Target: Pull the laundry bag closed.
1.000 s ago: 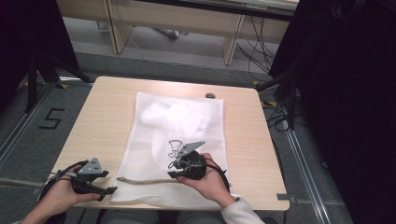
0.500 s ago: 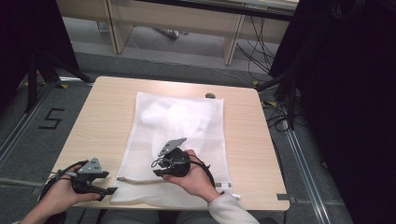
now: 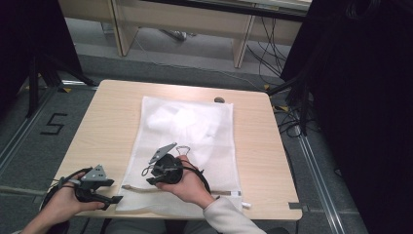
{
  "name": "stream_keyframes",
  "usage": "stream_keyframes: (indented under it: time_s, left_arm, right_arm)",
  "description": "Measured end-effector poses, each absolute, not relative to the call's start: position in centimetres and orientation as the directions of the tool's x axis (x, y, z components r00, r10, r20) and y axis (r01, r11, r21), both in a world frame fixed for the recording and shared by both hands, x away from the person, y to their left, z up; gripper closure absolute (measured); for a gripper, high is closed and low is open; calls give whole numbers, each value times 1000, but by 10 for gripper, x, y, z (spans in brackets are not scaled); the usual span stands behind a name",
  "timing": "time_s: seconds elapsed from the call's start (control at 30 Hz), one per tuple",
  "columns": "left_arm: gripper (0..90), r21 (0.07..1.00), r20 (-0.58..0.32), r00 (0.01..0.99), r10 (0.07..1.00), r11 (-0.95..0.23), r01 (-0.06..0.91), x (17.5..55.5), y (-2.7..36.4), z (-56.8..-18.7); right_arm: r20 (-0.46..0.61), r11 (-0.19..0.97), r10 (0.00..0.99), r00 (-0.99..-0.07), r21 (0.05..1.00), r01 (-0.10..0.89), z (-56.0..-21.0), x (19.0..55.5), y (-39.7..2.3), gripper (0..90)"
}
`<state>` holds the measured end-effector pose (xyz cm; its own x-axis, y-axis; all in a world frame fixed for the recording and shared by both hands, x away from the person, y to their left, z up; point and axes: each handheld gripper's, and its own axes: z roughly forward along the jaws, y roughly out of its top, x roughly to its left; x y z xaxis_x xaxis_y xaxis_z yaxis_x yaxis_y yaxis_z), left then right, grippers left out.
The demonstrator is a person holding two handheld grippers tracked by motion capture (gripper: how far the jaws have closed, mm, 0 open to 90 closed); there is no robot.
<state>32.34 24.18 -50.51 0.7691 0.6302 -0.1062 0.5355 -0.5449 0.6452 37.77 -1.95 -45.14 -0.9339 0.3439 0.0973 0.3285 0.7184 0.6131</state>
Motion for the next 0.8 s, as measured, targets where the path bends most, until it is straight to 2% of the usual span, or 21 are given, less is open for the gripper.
stream_keyframes:
  time_s: [0.8]
  left_arm:
    - [298,648,-117,769,629,-538,539,324,241,-505]
  right_arm:
    - [147,761,300,-942,559,330,-473,381,35,690]
